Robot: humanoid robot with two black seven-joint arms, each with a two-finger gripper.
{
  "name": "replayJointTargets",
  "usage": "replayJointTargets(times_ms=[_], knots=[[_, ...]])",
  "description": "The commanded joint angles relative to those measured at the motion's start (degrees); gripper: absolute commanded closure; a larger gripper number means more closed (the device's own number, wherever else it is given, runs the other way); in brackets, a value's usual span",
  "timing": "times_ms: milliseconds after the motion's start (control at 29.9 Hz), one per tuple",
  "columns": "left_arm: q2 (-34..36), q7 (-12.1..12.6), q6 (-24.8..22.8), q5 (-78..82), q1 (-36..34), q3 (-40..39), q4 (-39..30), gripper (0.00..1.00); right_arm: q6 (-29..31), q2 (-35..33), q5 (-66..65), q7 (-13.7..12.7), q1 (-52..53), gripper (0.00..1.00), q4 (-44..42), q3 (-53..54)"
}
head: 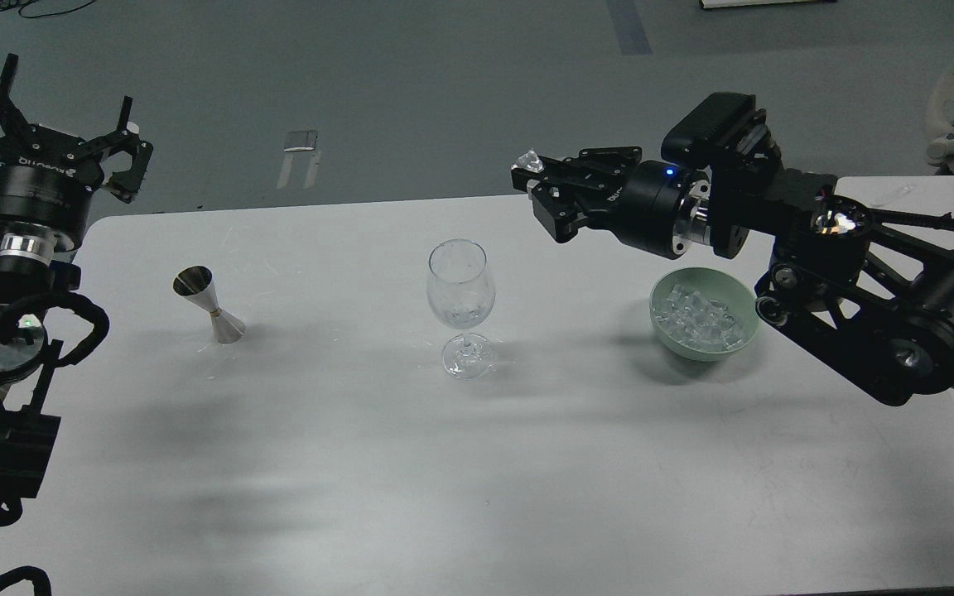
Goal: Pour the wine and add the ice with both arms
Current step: 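Lift the ice with the right gripper and move above the glass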
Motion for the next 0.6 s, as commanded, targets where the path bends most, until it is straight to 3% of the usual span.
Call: replayJointTargets(times_ms=[0,569], knots=[[0.4,0.1,-0.1,0.0,0.2,-0.2,0.0,0.01,0.0,2.2,0.0,-0.1,-0.9,0.87,1.3,0.0],[0.5,-0.1,-0.2,0.0,1.1,-0.2,0.1,0.01,0.0,7.3,-0.6,-1.3,-3.0,0.86,0.7,-0.5]])
